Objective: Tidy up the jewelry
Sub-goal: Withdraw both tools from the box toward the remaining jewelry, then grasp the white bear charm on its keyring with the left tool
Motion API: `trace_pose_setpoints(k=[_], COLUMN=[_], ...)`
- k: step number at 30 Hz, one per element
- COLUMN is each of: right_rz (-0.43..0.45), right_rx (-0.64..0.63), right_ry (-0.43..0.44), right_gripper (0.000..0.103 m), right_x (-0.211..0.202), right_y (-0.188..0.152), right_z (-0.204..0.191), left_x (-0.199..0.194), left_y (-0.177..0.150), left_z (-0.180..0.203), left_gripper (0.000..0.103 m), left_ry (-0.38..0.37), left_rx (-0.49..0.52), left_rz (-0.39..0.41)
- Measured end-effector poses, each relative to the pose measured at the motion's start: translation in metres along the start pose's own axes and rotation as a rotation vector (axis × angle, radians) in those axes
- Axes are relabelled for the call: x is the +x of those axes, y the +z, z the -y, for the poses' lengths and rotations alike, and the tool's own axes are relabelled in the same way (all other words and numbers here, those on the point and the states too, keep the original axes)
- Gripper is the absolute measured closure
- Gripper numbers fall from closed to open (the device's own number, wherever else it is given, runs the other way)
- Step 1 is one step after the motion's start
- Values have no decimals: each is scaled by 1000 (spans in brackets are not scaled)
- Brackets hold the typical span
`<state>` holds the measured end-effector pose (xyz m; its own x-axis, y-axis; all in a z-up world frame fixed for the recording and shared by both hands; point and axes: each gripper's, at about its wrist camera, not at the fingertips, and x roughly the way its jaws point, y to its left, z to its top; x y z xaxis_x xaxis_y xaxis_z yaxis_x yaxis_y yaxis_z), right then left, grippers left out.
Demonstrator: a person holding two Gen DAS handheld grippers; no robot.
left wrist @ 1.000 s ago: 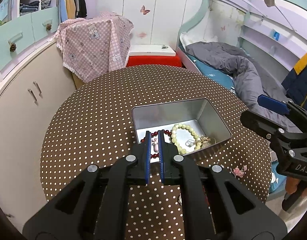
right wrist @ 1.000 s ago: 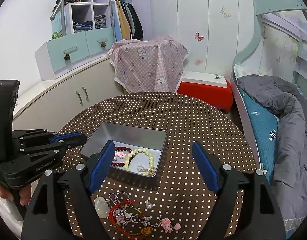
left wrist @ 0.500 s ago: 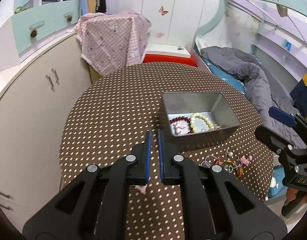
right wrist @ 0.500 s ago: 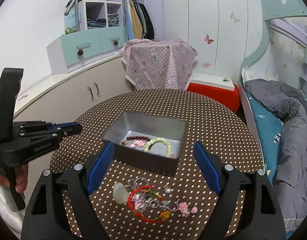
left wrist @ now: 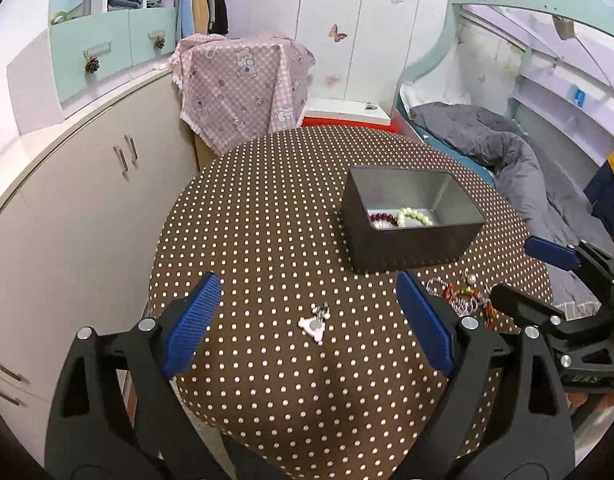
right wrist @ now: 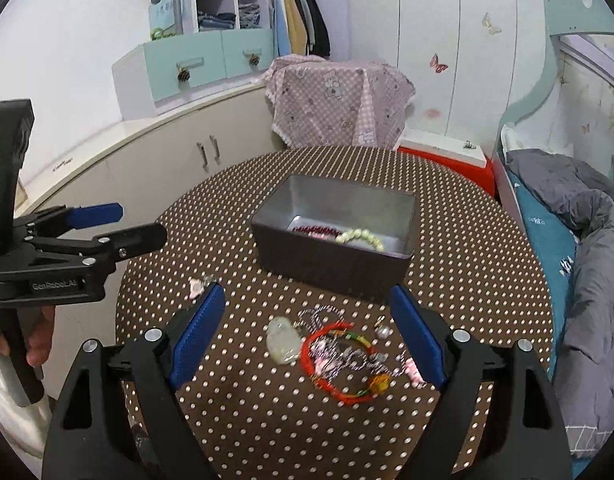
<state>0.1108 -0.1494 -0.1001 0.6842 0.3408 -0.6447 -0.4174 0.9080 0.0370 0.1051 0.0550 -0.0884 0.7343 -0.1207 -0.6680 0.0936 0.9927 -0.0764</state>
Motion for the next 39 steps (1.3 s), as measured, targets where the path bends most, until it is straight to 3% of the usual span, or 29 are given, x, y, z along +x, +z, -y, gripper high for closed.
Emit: trace_pose_setpoints(k=[5,11,21,25,28,30,32,35,39], right_rz=[-48,-96,-143,-159,-166,-168,-169,-163,-145], right_rx=[-2,6,16,24,26,28,24,18,29], right_ry=[6,19,29,23,23,23,24,35,113], right_gripper=[22,22,22,22,22,22,22,22,22], right_x=[11,24,38,43,47,48,48,49,48], right_y=[-11,-20,-24,-25,-25,-25,-26,-26,-25], right_z=[-7,-8,-11,-9,-9,-9,-9,-11,-12], left_x=[15,36,56,66,75,73,71,70,69], left_y=[-15,-27,-32,-34,-37,-38,-39,-41,-42], left_z=[-7,-7,0,1,0,1,0,-4,-6], left_gripper=[15,15,18,28,49,55,72,80,81], left_ry=[3,-47,-88,-94,-67,-74,-78,-86,-100], left_rx=[-1,49,117,129,140,165,175,169,161], left_rz=[-63,-115,-87,-101,-119,-97,-86,-73,-62])
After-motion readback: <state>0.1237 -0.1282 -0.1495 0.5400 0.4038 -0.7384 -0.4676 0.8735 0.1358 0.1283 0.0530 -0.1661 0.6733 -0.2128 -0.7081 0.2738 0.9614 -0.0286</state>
